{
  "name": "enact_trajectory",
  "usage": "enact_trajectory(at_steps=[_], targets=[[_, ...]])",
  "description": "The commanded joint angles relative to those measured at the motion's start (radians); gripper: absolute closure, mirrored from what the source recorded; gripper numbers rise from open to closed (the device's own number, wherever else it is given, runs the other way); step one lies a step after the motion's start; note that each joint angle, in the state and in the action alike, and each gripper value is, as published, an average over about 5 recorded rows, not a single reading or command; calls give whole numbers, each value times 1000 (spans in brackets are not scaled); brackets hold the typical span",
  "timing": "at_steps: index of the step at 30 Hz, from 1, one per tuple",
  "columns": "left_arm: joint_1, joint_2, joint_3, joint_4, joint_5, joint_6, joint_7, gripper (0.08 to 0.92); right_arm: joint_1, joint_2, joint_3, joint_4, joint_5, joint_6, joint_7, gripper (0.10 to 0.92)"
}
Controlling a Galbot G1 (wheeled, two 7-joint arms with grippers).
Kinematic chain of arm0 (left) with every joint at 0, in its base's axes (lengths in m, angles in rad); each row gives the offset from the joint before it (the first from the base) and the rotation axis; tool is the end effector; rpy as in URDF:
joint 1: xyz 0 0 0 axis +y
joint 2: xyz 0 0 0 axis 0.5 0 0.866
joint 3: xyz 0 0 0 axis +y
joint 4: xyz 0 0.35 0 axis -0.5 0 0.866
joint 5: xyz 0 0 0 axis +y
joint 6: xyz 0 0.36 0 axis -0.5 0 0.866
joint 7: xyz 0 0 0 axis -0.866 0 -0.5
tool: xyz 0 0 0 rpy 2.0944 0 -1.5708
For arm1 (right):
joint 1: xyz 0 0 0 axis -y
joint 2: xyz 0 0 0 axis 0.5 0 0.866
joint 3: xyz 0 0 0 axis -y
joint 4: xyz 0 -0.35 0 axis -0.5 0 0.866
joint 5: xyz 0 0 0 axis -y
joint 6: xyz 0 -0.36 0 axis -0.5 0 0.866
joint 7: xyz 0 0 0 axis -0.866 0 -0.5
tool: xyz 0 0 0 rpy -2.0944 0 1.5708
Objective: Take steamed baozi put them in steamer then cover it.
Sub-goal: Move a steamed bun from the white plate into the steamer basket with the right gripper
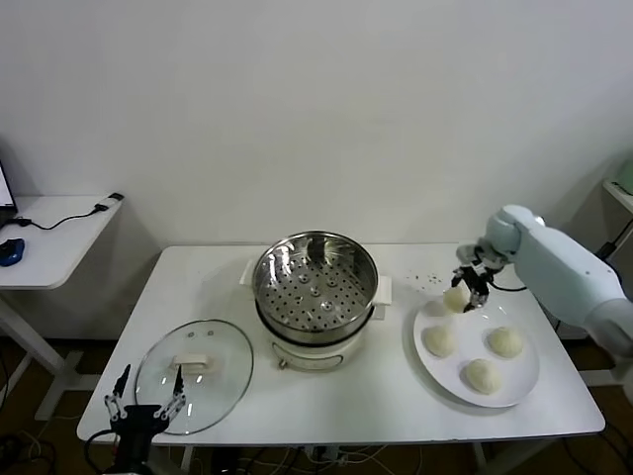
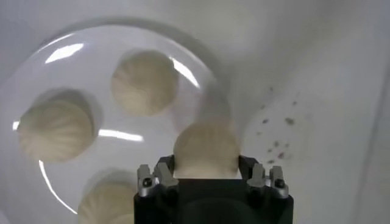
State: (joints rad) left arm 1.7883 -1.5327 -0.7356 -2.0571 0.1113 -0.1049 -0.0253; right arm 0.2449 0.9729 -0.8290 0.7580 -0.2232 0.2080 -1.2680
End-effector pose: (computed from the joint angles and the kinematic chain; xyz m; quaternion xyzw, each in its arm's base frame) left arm 0.1086 0.0738 -0.3422 0.0740 -0.9851 -0.1355 0.0750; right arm 0.6314 -0.1445 -0.1249 0.5445 -0.4533 0.6125 0.3505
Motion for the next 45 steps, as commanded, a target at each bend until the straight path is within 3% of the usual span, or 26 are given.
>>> enact_trajectory(at_steps=[1,8,19,30,45], targets=[[6,1,-1,-3,1,-1,0,177,364,155,-232,14,102,196,-38,346],[10,-1,3,-5,0,-3,0,177,460,350,-270,37,52,360,-15,337],[28,1,0,-19,0,-4,-1,177,297,482,-255,184,-207,493,62,330],[35,-4,1,-29,3,-2,-1,177,124,558,-199,77,-461,573,124,328],[22,-10,2,-24,9,1,-2,177,49,588,-174,-23,-519,572,130,321]])
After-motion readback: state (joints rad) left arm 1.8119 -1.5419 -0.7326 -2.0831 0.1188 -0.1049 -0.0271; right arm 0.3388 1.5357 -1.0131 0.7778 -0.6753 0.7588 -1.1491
